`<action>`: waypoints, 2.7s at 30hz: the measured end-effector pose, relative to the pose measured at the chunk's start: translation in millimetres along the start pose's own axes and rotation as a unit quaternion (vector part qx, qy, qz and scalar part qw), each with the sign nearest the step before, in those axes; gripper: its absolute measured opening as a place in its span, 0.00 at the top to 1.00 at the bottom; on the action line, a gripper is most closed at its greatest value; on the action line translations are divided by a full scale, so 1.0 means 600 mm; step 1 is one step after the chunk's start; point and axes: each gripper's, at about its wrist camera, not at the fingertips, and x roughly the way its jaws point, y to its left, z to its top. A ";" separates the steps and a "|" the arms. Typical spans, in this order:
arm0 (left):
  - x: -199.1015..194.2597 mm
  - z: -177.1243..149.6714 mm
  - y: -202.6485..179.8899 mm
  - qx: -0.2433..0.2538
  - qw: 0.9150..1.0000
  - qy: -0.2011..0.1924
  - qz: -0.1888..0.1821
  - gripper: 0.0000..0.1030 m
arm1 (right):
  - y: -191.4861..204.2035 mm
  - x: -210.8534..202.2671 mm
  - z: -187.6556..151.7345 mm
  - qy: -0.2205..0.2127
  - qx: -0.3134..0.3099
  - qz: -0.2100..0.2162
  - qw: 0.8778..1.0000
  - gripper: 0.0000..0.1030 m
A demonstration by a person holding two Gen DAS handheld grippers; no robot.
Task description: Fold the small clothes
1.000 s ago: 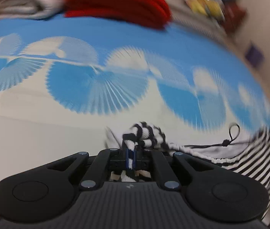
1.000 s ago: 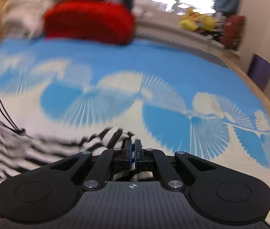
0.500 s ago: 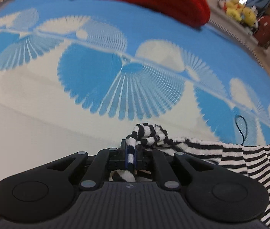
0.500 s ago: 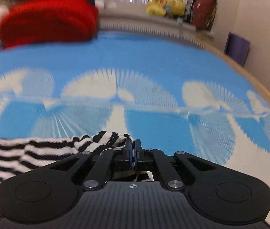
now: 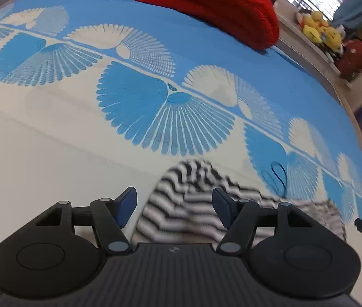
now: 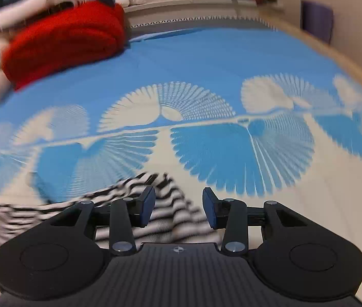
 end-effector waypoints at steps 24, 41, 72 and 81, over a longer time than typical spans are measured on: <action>-0.017 -0.204 0.083 0.018 0.985 0.170 -0.006 0.67 | -0.081 -0.097 -0.199 0.168 0.033 0.009 0.985 0.54; -0.049 -0.232 0.101 0.086 0.983 0.151 0.053 1.00 | -0.127 -0.124 -0.228 0.209 0.047 0.014 0.977 0.89; 0.066 -0.206 -0.203 0.199 0.977 0.065 0.033 0.75 | 0.096 -0.041 -0.181 0.100 -0.106 -0.014 0.989 0.56; 0.118 -0.171 -0.196 0.150 0.985 0.066 0.046 0.75 | 0.092 0.005 -0.158 0.102 -0.081 -0.030 0.991 0.50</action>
